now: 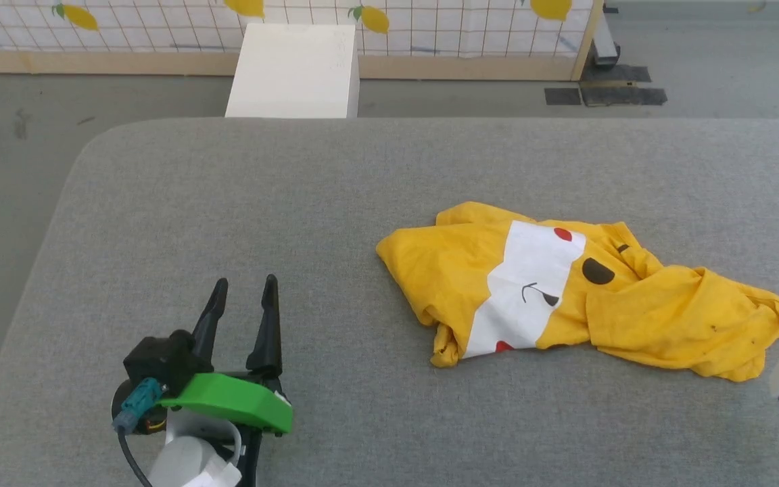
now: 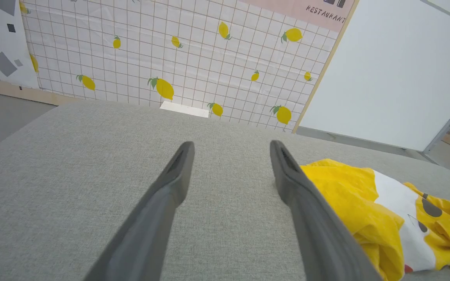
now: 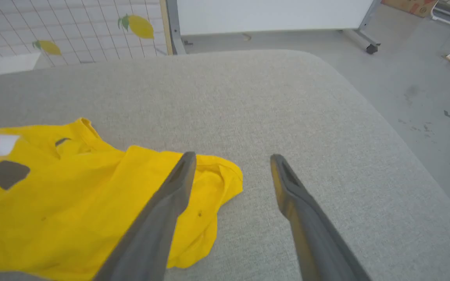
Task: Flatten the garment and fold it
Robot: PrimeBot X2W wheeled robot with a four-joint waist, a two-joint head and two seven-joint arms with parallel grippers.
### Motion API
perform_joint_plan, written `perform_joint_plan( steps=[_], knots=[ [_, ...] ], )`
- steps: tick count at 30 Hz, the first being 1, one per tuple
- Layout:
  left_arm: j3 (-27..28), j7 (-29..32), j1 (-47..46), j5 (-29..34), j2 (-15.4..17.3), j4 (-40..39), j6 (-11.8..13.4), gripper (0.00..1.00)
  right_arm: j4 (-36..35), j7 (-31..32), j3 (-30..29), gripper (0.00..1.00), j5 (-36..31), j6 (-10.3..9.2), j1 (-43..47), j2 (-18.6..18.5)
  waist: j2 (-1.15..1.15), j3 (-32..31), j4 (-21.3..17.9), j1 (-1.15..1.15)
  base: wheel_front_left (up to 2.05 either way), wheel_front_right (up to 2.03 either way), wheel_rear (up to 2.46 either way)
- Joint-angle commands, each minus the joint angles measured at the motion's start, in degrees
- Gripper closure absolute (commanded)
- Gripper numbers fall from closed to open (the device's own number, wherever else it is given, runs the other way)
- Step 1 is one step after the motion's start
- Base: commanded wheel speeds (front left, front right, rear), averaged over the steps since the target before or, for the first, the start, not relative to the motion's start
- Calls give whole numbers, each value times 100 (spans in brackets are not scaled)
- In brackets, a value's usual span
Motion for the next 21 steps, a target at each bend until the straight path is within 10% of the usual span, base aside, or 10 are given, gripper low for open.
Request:
perform_joint_plan(
  steps=[1,11,21],
  knots=[
    [-7,-26,-85,78,-21,12,-34,0,-186,-254,224,0,196,20,137,23,0,-45,3,0,0,0,0],
    [-34,-26,-163,66,-26,-64,-36,0,-856,-679,3659,0,1068,20,566,26,0,58,86,0,0,0,0],
    [-104,-26,-352,52,-30,-110,-42,0,652,455,4654,0,632,20,-683,26,0,433,429,0,0,0,0]
  ],
)
